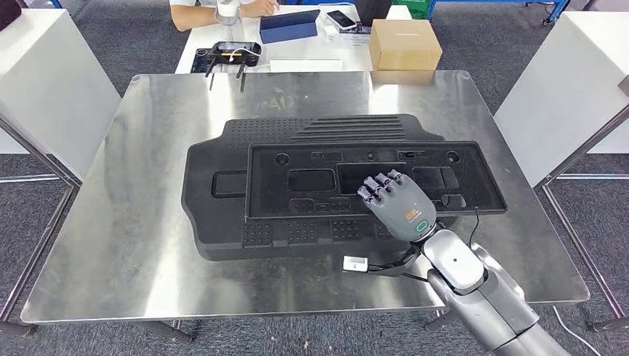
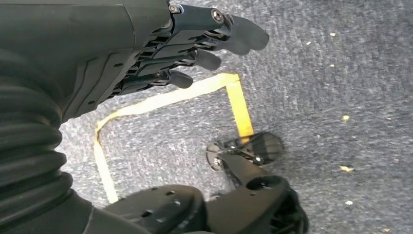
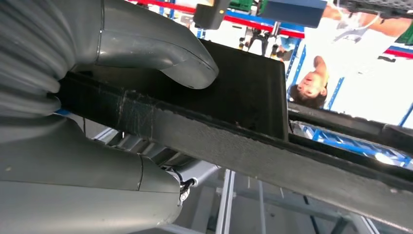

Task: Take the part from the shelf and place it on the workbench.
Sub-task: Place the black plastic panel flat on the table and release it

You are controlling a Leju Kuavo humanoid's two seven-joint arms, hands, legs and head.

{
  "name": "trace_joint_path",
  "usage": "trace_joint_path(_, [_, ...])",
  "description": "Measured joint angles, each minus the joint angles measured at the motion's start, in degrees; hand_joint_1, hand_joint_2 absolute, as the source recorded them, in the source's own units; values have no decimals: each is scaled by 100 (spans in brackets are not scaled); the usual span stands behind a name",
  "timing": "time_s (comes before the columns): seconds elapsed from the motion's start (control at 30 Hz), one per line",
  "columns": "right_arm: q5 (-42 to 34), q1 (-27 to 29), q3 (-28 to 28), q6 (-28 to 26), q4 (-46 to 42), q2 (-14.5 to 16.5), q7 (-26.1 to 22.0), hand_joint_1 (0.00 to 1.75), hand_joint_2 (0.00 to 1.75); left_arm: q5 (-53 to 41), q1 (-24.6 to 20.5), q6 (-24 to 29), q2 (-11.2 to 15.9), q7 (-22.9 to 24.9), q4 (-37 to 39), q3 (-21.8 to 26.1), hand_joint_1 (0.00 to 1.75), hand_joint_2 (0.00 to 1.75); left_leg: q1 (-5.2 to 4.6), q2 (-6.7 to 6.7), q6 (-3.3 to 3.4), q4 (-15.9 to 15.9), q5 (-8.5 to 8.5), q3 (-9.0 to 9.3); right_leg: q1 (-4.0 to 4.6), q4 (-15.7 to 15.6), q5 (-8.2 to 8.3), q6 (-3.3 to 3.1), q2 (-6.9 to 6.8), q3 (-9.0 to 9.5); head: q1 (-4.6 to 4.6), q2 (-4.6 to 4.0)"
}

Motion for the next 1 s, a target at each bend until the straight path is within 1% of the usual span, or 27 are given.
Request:
trace_joint_path(0.03, [2, -2, -8, -4, 14, 4, -3, 175, 175, -4, 2, -1, -2, -1, 0, 0, 0, 175, 5, 0, 32, -20, 21, 38, -3, 49, -16, 25, -2, 3, -1, 0])
trace_joint_path(0.07, [5, -19, -18, -11, 30, 7, -5, 175, 175, -10, -1, -1, -3, -2, -1, 0, 0, 175, 11, -3, 59, -38, 22, 84, -7, 197, -78, 35, -6, -76, 11, 0])
trace_joint_path(0.1, [10, -41, -31, -18, 51, 7, -7, 175, 175, -13, -8, -2, -2, -4, -1, 0, 0, 175, 16, -7, 83, -55, 15, 116, -15, 473, -175, 31, -10, -244, 18, 0])
trace_joint_path(0.13, [18, -63, -44, -26, 81, 7, -8, 175, 175, -16, -13, -4, 0, -5, -2, 0, 0, 175, 12, -12, 101, -57, -1, 129, -18, 834, -289, 21, -11, -466, 31, 0])
trace_joint_path(0.17, [26, -83, -55, -37, 120, 8, -18, 175, 175, -21, -16, -8, 3, -6, -2, 0, 0, 175, 10, -17, 118, -58, -23, 142, -22, 1239, -407, 18, -11, -740, 41, 0])
trace_joint_path(0.2, [32, -90, -61, -53, 170, 12, -38, 175, 175, -26, -18, -13, 4, -6, -2, 0, 0, 175, 7, -22, 123, -57, -47, 159, -28, 1506, -465, 34, -11, -962, 41, 0])
trace_joint_path(0.23, [34, -92, -66, -75, 225, 18, -63, 175, 175, -30, -17, -17, 4, -5, -2, 0, 0, 175, 6, -29, 121, -56, -71, 184, -34, 1579, -435, 73, -11, -1090, 42, 0])
trace_joint_path(0.27, [28, -102, -69, -110, 284, 26, -105, 175, 175, -33, -18, -24, 4, -4, -2, 0, 0, 175, 6, -37, 114, -55, -98, 221, -43, 1427, -300, 130, -12, -1106, 42, 0])
trace_joint_path(0.3, [11, -127, -72, -154, 349, 37, -154, 175, 175, -37, -21, -31, 2, -8, -2, 0, 0, 175, 7, -44, 104, -55, -130, 264, -51, 1071, -80, 189, -14, -1015, 43, 0])
trace_joint_path(0.33, [-17, -170, -74, -202, 419, 52, -208, 175, 175, -39, -28, -38, 0, -17, -2, 0, 0, 175, 7, -49, 88, -56, -159, 303, -54, 644, 160, 225, -22, -883, 46, 0])
trace_joint_path(0.37, [-52, -227, -74, -251, 494, 68, -266, 175, 175, -44, -42, -45, -2, -28, -2, -1, 0, 175, 3, -54, 67, -59, -188, 331, -47, 283, 309, 205, -34, -768, 47, 0])
trace_joint_path(0.4, [-91, -292, -74, -289, 567, 86, -320, 175, 175, -53, -61, -50, -2, -40, -2, -1, 0, 175, -1, -57, 39, -67, -214, 340, -26, 48, 400, 154, -42, -675, 50, 0])
trace_joint_path(0.43, [-126, -344, -76, -318, 634, 103, -361, 175, 175, -63, -80, -55, -2, -48, -2, -1, 0, 175, -10, -59, 19, -68, -234, 340, -14, -56, 456, 96, -49, -632, 51, 0])
trace_joint_path(0.47, [-154, -388, -78, -337, 691, 121, -390, 175, 175, -76, -95, -60, -1, -49, -2, -2, 0, 175, -20, -58, 36, -72, -237, 337, -7, -74, 465, 62, -51, -610, 50, 0])
trace_joint_path(0.53, [-190, -449, -79, -356, 788, 157, -441, 175, 175, -102, -108, -80, 2, -50, -2, -2, 0, 175, -21, -48, 93, -76, -233, 345, -11, -94, 553, 77, -46, -585, 47, 0])
trace_joint_path(0.57, [-215, -487, -77, -374, 841, 177, -482, 175, 175, -119, -112, -92, 3, -48, -2, -3, 0, 175, -17, -43, 122, -92, -224, 353, -4, -94, 547, 83, -44, -584, 47, 0])
trace_joint_path(0.63, [-298, -599, -66, -446, 997, 219, -618, 175, 175, -168, -133, -118, 2, -31, -2, -9, 0, 175, -11, -37, 117, -128, -228, 373, 11, -91, 536, 61, -39, -584, 48, 0])
trace_joint_path(0.77, [-553, -869, -33, -579, 1401, 324, -916, 175, 175, -277, -206, -196, -4, 1, -2, -47, 0, 175, -9, -20, 92, -173, -235, 401, 16, -92, 518, 32, -34, -576, 48, 0])
trace_joint_path(0.93, [-938, -1232, 29, -711, 2065, 477, -1299, 175, 175, -344, -279, -277, -7, -4, -2, -133, 0, 175, -2, -17, -18, -189, -224, 410, 22, -90, 518, 12, -34, -570, 49, 0])
trace_joint_path(1.0, [-1001, -1345, 58, -734, 2320, 558, -1401, 175, 175, -351, -291, -284, -8, -12, -2, -160, 0, 175, -2, -17, -35, -190, -218, 411, 20, -90, 523, 2, -34, -568, 50, 0])
